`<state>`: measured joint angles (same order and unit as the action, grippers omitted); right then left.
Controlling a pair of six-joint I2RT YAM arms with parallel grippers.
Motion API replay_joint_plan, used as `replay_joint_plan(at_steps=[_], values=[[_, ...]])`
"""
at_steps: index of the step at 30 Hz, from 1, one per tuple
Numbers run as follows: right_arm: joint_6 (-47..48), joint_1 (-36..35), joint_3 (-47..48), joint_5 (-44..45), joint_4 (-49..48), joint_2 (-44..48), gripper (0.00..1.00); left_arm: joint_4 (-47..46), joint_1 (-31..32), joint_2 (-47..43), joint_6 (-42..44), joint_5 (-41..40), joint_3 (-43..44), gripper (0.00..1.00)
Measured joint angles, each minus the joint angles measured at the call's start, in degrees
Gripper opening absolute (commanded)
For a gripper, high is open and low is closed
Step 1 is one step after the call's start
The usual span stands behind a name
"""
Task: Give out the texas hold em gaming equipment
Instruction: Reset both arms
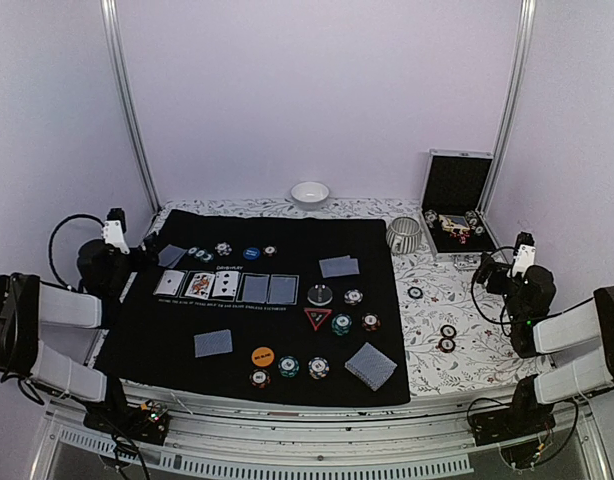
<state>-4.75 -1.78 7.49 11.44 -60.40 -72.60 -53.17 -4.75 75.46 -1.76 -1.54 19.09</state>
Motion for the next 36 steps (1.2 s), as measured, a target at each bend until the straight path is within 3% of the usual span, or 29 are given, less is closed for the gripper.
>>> replay_joint_plan(at_steps=[11,22,28,36], values=[[3.5,0.5,2.1,-4.6,-4.9,-2.6,0.99,-13.8,4.7,13.1,3.9,2.0,-4.8,0.98],[5.7,0.9,2.1,-6.3,-6.2,-3.0,0.99,-18.2,4.8,13.2,3.7,-2.1,-5.0,0.98],[5.8,2.0,2.4,-9.5,-13.4,-13.9,0.99,-18.2,4.8,13.2,3.7,-2.3,-5.0,0.98],[5.8,2.1,5.1,-10.3,-13.7,-14.9,0.99,-18.2,4.8,13.2,3.7,-2.4,-5.0,0.98]])
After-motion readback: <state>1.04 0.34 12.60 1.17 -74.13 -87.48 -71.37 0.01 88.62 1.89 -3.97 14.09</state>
